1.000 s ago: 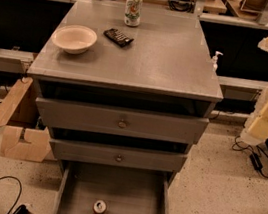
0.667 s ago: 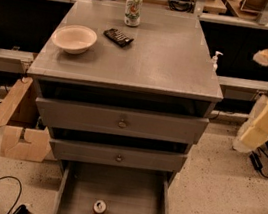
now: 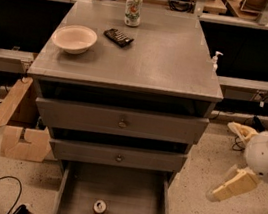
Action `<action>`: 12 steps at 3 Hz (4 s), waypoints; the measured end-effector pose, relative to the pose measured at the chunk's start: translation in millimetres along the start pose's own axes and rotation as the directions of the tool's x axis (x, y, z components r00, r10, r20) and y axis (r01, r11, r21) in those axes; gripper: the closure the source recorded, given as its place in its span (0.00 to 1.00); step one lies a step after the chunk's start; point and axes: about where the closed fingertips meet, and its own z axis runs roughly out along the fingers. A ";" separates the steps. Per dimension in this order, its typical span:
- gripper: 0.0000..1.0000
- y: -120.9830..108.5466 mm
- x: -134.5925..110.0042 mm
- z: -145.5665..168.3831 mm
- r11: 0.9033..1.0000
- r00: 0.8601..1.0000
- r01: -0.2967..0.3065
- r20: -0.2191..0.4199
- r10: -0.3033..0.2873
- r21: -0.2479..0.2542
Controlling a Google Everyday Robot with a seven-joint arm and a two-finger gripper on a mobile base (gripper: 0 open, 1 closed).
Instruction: Pick orange can from bottom drawer and place on counter
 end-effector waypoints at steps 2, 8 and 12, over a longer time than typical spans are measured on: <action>0.00 -11.1 38.8 38.0 0.996 0.925 -0.066 0.377 0.036 0.065; 0.00 71.2 135.9 346.5 0.986 0.910 0.004 0.410 0.065 -0.165; 0.00 90.6 144.6 546.7 0.933 0.885 0.196 0.465 -0.036 -0.301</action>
Offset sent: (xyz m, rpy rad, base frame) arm 0.0100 -0.0265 -0.0719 0.4484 -0.2108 0.0750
